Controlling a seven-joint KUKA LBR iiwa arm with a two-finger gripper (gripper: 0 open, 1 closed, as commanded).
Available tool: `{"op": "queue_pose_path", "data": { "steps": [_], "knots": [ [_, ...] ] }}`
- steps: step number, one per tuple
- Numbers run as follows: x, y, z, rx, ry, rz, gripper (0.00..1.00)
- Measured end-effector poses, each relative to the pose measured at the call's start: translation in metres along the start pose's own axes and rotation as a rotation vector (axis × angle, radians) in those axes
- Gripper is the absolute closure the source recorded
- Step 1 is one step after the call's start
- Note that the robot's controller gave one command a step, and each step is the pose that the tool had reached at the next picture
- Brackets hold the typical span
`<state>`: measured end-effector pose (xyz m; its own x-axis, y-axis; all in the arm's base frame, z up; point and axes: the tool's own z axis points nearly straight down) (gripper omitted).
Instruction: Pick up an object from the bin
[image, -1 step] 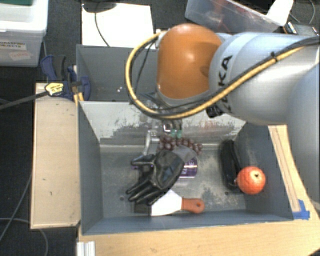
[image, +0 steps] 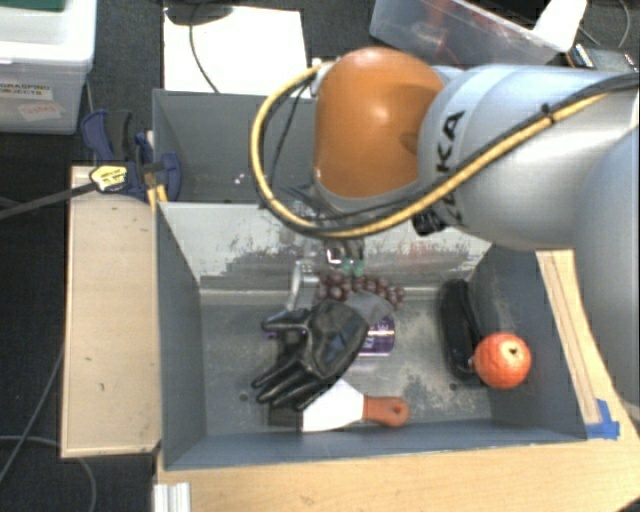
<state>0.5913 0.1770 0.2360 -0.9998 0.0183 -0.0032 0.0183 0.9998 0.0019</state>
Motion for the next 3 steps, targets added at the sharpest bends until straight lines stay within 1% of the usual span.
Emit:
{"op": "queue_pose_path", "data": {
  "steps": [1,2,3],
  "knots": [
    [0.048,-0.065,0.066,0.002,0.004,-0.107,0.00],
    [0.066,-0.074,0.056,-0.004,-0.013,-0.143,0.00],
    [0.092,-0.084,0.129,-0.004,-0.015,-0.289,0.00]
  ]
}}
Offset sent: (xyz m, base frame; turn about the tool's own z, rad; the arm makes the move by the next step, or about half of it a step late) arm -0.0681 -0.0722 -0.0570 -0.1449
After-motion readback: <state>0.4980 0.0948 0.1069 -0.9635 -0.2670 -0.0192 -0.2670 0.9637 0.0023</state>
